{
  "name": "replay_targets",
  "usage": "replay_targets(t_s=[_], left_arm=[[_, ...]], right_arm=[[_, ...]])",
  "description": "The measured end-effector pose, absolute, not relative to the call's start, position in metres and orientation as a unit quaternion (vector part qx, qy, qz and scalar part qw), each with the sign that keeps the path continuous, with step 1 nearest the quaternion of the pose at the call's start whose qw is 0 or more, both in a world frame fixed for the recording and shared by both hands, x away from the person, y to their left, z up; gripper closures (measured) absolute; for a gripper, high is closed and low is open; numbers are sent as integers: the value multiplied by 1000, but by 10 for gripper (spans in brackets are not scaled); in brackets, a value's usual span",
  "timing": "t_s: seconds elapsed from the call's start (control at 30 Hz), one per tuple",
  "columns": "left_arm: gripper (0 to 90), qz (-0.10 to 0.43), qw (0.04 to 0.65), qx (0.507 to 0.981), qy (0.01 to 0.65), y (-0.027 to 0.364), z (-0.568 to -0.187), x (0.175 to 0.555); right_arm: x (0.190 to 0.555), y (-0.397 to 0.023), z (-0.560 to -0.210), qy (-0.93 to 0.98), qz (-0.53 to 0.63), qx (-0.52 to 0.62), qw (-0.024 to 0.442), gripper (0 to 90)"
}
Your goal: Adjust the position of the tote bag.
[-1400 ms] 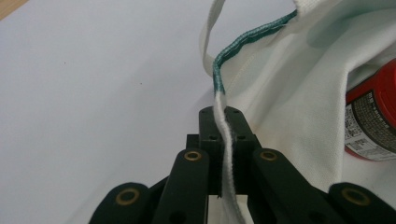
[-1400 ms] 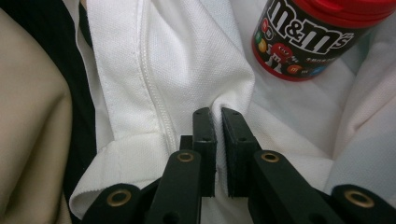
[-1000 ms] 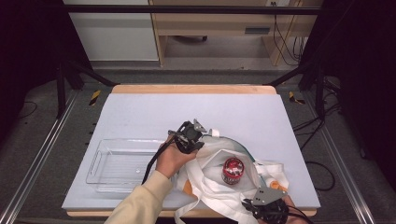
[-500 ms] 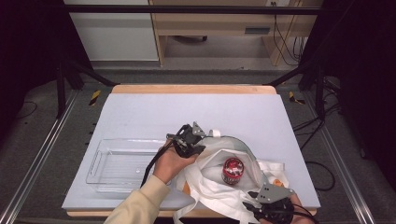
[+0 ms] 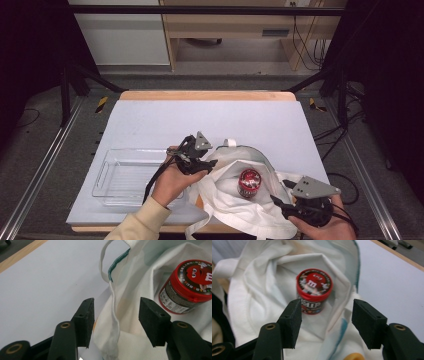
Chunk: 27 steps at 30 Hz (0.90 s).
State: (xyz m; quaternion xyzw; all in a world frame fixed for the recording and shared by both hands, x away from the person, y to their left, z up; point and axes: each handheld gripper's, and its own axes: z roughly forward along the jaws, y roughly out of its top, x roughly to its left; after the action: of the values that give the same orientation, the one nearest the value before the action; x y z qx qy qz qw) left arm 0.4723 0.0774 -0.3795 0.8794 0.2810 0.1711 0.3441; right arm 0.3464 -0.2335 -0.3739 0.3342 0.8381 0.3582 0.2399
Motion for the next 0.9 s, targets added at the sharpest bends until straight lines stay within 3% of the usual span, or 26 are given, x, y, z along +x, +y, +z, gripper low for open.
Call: replay_targets(t_s=[0.47,0.9], left_arm=[[412,167,337,886,272,89,-377,458],[514,155,321,895,266,89,-390,458]], right_arm=[[373,-240,-385,830,331,377,245,386],[379,-239,-395,836,313,384,236,476]])
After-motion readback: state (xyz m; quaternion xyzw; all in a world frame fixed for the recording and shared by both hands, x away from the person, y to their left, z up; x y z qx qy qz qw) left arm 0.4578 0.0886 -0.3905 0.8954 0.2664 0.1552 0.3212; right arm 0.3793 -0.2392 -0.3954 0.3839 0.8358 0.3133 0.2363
